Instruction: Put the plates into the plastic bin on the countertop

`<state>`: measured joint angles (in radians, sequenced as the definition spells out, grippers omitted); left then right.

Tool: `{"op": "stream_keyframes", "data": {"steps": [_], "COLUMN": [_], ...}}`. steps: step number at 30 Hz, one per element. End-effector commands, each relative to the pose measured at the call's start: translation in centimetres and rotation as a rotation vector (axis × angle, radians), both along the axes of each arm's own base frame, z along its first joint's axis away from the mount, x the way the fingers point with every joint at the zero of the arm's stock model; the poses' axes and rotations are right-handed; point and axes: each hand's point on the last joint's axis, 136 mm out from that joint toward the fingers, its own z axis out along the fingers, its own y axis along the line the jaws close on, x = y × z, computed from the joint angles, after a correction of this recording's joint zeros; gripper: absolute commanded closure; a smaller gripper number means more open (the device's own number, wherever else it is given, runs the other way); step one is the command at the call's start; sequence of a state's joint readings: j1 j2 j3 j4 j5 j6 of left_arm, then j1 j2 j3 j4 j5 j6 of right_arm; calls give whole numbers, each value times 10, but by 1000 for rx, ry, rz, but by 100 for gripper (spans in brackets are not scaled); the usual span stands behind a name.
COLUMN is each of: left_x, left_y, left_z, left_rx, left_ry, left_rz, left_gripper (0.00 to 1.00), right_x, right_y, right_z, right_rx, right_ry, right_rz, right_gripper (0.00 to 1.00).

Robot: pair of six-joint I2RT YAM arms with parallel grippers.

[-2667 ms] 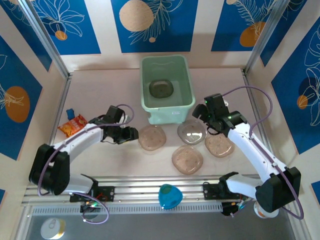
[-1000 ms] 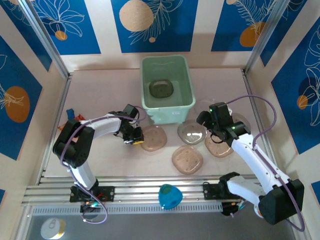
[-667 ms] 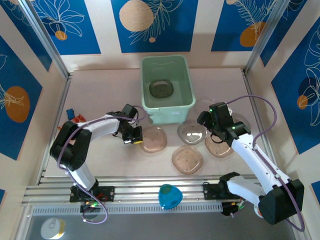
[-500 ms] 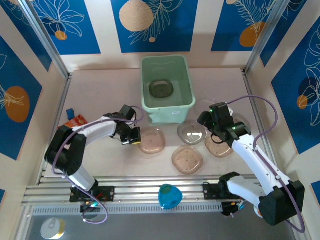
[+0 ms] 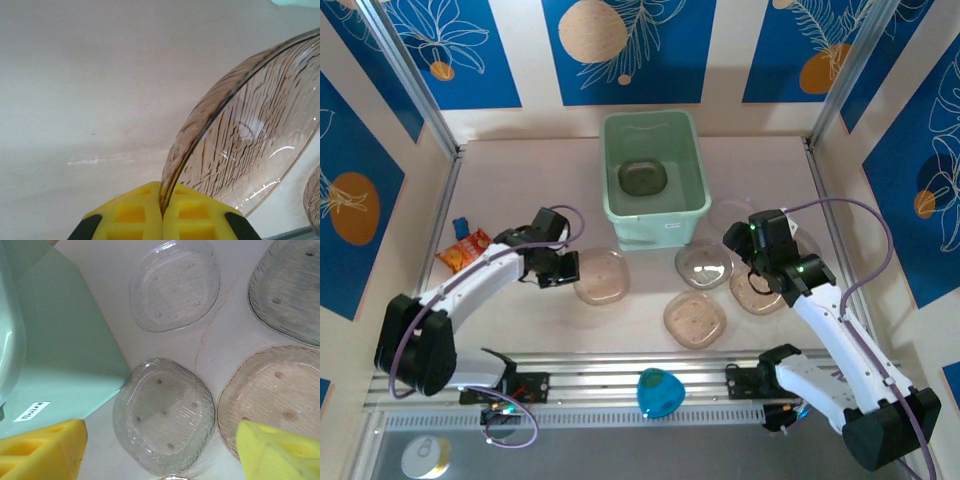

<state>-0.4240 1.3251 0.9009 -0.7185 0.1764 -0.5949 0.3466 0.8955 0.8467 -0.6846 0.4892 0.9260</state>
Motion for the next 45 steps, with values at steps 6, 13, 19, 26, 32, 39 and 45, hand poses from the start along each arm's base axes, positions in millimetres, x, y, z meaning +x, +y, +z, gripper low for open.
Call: {"op": "stream_keyframes", "data": {"steps": [6, 13, 19, 26, 32, 39, 45], "left_x": [1, 21, 48, 77, 90, 109, 117], "left_y": [32, 50, 54, 44, 35, -8, -47], "left_z": [48, 96, 148, 197, 226, 249, 260], "left_rx": [0, -52, -81, -135, -216, -295, -352], "left_ry": [-90, -191, -312, -450, -569, -668, -697], "left_rz": [69, 120, 123, 106, 163, 209, 218], "left_gripper": [100, 100, 100, 100, 100, 100, 100], "right_x": [12, 31, 47, 63, 59, 43, 29], "right_y": [11, 32, 57, 100, 140, 182, 201], "right_z": [28, 46, 79, 139, 170, 183, 181], "right_rx": [51, 116, 180, 260, 376, 488, 490], "right_ry": [-28, -38, -96, -170, -195, -244, -267], "right_rz": [9, 54, 135, 282, 346, 386, 399], "right_gripper": [19, 17, 18, 19, 23, 36, 40]}}
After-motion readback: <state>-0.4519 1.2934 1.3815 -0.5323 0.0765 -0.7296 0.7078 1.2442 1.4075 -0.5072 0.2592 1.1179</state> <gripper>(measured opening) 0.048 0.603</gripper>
